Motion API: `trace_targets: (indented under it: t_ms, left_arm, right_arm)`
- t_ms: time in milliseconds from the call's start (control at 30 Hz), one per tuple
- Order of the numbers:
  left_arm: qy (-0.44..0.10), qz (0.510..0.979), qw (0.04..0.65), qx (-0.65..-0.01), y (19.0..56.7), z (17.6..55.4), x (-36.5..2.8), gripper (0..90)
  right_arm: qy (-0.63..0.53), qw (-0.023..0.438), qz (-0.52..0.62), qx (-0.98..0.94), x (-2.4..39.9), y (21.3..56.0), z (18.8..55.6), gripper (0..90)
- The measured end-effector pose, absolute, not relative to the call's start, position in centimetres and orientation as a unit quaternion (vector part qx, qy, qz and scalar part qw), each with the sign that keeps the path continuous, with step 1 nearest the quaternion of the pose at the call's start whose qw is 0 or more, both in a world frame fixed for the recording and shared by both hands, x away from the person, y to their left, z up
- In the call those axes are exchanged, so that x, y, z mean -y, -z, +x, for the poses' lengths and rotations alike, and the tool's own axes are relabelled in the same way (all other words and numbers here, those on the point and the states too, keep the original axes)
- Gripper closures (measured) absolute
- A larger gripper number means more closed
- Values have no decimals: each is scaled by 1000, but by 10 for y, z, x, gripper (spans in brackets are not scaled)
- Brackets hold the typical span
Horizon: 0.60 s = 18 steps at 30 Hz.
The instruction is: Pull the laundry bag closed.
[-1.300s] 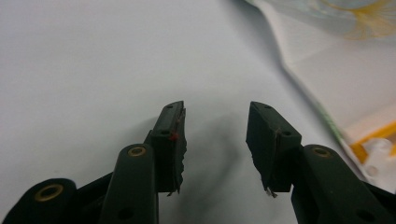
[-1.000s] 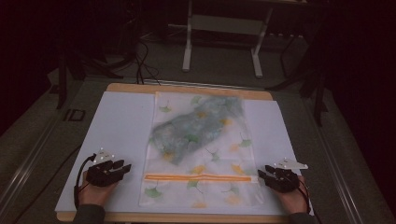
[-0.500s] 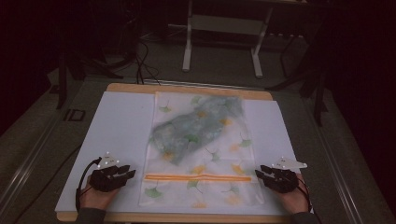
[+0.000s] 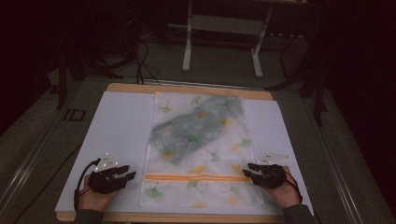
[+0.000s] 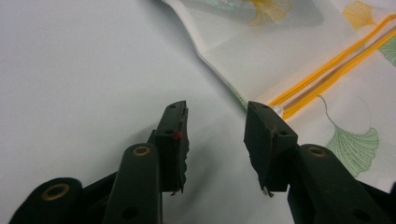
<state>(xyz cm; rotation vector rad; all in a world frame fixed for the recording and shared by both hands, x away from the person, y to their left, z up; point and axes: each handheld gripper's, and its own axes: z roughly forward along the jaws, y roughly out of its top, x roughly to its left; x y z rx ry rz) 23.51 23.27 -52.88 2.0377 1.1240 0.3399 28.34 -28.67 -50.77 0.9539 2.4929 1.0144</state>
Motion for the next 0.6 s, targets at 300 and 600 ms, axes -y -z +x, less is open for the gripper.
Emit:
trace_targets:
  t_ms: [300,600]
  left_arm:
    - [-140,798,386,-441,529,233,-236,565]
    - [-144,800,391,-431,528,233,-235,564]
  right_arm:
    - [-364,135,301,-871,265,503,287,618]
    - [-366,130,288,-875,242,504,289,628]
